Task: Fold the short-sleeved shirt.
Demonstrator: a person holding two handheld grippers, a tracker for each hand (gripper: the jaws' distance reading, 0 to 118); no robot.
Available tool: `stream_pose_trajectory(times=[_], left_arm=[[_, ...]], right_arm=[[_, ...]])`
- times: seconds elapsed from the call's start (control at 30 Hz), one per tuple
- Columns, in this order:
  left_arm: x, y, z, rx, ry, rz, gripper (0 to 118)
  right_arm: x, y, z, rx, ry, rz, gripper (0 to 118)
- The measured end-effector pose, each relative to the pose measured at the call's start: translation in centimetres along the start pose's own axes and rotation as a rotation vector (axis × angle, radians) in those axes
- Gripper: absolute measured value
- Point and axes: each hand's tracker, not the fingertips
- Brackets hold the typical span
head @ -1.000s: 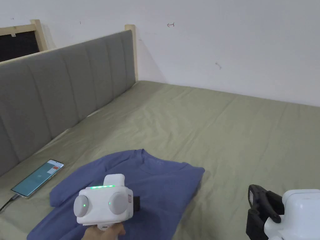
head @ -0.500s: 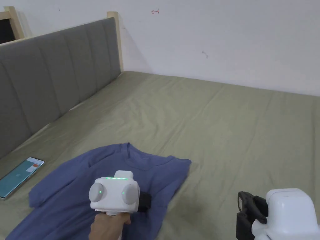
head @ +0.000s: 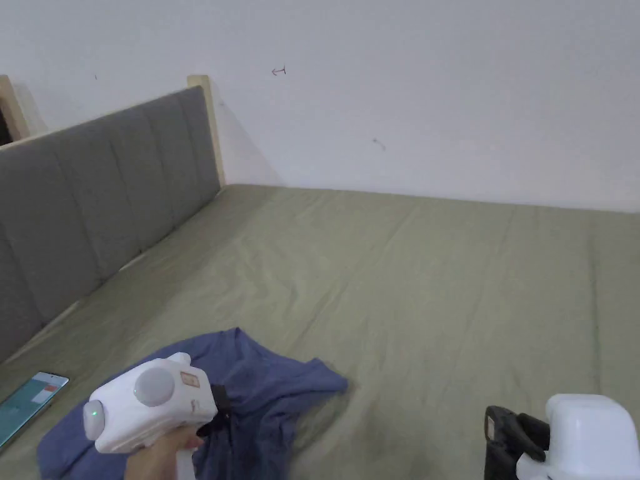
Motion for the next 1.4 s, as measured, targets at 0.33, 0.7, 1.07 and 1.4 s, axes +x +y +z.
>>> stream_pose_trajectory(times=[0.33, 0.7, 1.07, 1.4], left_arm=[[18.3, -0.6, 6.6, 0.055, -0.366, -0.245, 0], [39.6, -17.2, 9.3, -0.120, -0.814, -0.770, 0], [36.5, -37.8, -8.0, -0.479, -0.380, -0.975, 0], [36.5, -31.9, -2.5, -0.479, -0.502, -0.894, 116]], right_arm=[[5.2, 1.7, 4.1, 0.097, -0.126, -0.082, 0], [13.5, 3.7, 12.6, 0.264, -0.407, -0.181, 0], [17.9, 0.8, 14.0, 0.152, -0.501, -0.248, 0], [17.9, 0.7, 12.8, 0.132, -0.465, -0.244, 0]])
